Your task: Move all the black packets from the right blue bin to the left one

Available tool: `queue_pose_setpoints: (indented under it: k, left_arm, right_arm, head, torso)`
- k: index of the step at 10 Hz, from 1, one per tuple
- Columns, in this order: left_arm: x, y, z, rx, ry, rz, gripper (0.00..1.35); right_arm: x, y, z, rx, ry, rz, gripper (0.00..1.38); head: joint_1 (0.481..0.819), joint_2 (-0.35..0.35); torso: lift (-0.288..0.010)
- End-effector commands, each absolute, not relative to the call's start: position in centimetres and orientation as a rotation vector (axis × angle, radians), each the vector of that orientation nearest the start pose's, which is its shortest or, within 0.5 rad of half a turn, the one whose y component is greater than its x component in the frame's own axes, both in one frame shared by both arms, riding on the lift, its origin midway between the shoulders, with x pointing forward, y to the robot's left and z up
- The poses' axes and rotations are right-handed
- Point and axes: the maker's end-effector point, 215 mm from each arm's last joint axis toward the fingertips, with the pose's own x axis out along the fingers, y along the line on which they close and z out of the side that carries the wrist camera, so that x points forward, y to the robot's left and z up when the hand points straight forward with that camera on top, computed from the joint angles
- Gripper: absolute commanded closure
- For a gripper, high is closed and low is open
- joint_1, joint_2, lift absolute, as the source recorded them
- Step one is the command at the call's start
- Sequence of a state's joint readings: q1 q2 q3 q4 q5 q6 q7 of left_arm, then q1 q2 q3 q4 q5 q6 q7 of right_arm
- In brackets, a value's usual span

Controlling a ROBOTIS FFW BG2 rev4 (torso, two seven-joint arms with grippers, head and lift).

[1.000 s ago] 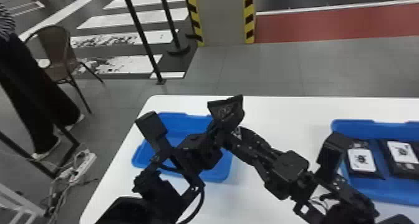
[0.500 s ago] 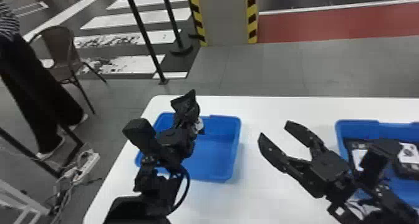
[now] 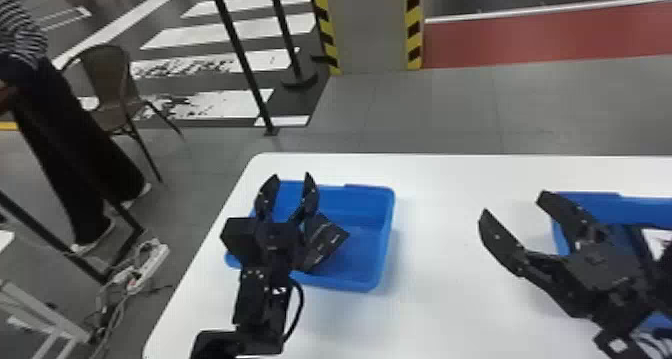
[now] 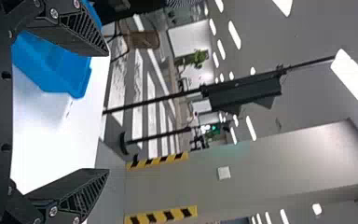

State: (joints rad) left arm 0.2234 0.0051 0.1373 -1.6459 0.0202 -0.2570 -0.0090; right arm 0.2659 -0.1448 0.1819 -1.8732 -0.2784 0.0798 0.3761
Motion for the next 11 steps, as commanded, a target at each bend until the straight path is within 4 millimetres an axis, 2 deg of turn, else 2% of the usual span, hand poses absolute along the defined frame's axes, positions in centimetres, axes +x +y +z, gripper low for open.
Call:
queue_pose_setpoints:
  k: [1,2,3,5,7,8,9,11]
  left_arm:
    - [50.4,30.6,-32.1,0.01,-0.203,0.117,0.06]
    - [49.1,29.5,-30.0,-0.023,-0.291,0.094,0.08]
    - [48.2,28.3,-28.8,-0.043,-0.343,0.068,0.11]
    - [48.0,26.4,-30.0,-0.092,-0.314,0.026,0.14]
    - [48.0,25.3,-32.3,-0.09,-0.242,-0.001,0.14]
    - [47.9,24.9,-32.8,-0.094,-0.227,-0.009,0.14]
    - [48.0,24.5,-33.0,-0.094,-0.219,-0.017,0.14]
    - [47.9,24.3,-33.0,-0.082,-0.221,-0.023,0.14]
  right_arm:
    - [47.7,-11.0,-35.2,0.136,0.123,0.502,0.15]
    - [48.1,-14.0,-35.7,0.107,0.153,0.439,0.15]
    - [47.7,-16.6,-36.3,0.072,0.198,0.361,0.15]
    - [46.4,-19.8,-39.1,0.057,0.314,0.249,0.15]
    - [45.5,-21.2,-41.9,0.047,0.425,0.177,0.15]
    - [45.2,-22.1,-43.2,0.045,0.477,0.118,0.15]
    - [45.4,-22.6,-44.3,0.046,0.509,0.093,0.15]
    - [47.0,-22.8,-46.3,0.06,0.563,0.092,0.15]
  head:
    - [0.695,0.269]
    - [0.695,0.234]
    - [0.695,0.213]
    - [0.695,0.119]
    - [0.695,0.075]
    - [0.695,0.056]
    - [0.695,0.038]
    - [0.695,0.022]
  torso:
    - [-0.11]
    - [-0.11]
    - [-0.11]
    - [-0.11]
    - [-0.11]
    - [-0.11]
    - [-0.11]
    - [-0.11]
